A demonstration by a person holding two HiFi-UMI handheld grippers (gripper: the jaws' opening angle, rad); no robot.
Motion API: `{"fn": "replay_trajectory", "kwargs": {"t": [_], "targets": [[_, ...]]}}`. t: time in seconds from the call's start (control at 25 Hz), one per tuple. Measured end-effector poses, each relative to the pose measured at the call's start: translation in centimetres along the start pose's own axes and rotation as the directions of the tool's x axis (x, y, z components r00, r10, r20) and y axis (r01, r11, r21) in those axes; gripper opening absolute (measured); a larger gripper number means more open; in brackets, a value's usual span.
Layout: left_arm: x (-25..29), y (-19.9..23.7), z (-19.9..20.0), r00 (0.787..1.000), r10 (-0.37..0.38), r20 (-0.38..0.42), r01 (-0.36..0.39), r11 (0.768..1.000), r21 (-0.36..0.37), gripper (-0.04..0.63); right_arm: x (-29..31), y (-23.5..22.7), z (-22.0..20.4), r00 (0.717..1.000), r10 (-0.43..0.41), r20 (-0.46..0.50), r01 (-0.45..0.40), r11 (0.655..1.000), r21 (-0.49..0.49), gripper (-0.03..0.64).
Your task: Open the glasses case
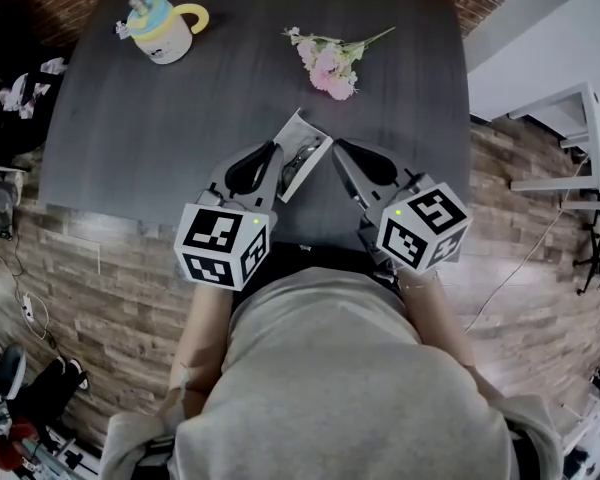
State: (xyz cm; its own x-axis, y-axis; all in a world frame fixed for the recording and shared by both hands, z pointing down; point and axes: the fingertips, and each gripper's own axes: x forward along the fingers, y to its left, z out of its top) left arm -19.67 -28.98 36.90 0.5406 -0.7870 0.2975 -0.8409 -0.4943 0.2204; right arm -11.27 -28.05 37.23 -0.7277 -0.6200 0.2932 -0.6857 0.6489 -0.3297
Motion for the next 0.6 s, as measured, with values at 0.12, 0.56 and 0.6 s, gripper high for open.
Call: {"fn": "replay_trajectory", "kwargs": {"t": [0.12, 0.56, 0.6], "targets": [[-0.1, -0.9, -0.8, 1.000, -0.009, -0.007, 0.009, 1.000, -0.024, 0.040, 0.0, 0.2, -0.4, 1.000, -0.004, -0.016, 0.004, 1.000, -0.001, 0.008], [-1.5, -0.8, -2.9, 0.999, 0.008, -0.034, -0.012, 0.994, -0.107, 0.040, -0.3, 1.5, -1.7, 0.999, 0.020, -0.048, -0.021, 1.000, -0.015, 0.008], [-1.6, -0.8, -3.0, 0.999, 0.007, -0.037, -0.011, 0.993, -0.117, 0.040, -0.4, 1.6, -1.9, 0.998, 0.023, -0.051, -0.024, 1.000, -0.013, 0.008]]}}
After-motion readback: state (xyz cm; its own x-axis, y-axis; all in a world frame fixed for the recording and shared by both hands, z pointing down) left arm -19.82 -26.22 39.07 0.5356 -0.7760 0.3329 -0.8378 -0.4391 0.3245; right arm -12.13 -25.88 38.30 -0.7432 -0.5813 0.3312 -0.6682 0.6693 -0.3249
